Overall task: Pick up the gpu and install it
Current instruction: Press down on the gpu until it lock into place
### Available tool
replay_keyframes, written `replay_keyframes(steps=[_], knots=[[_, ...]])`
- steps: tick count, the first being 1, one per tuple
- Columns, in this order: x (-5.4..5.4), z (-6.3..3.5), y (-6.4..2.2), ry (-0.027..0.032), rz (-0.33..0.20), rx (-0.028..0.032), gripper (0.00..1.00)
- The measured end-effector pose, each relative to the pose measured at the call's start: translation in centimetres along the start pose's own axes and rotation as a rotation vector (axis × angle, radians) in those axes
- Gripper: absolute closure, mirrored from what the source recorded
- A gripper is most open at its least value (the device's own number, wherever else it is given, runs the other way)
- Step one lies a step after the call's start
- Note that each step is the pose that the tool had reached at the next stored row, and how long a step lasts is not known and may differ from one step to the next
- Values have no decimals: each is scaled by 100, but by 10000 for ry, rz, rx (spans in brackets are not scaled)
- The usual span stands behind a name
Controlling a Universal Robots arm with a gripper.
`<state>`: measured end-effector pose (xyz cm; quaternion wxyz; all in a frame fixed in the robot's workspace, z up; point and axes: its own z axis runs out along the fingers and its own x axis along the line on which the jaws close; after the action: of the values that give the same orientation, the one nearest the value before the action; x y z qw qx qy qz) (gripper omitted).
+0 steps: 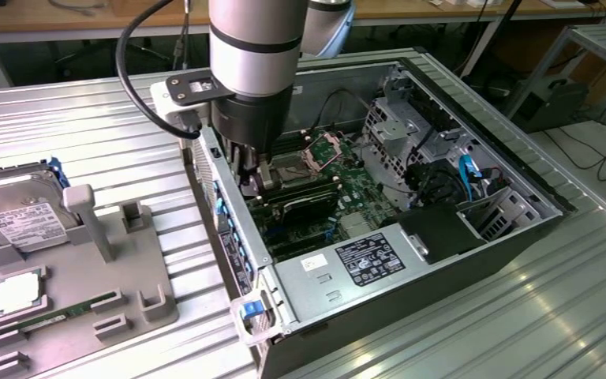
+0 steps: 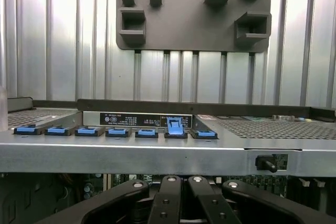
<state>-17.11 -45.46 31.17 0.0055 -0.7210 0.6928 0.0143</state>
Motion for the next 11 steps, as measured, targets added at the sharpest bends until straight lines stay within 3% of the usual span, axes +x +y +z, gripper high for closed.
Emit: replay_keyframes(steps=[11], knots=[[2, 33, -4, 5, -1, -3, 89]])
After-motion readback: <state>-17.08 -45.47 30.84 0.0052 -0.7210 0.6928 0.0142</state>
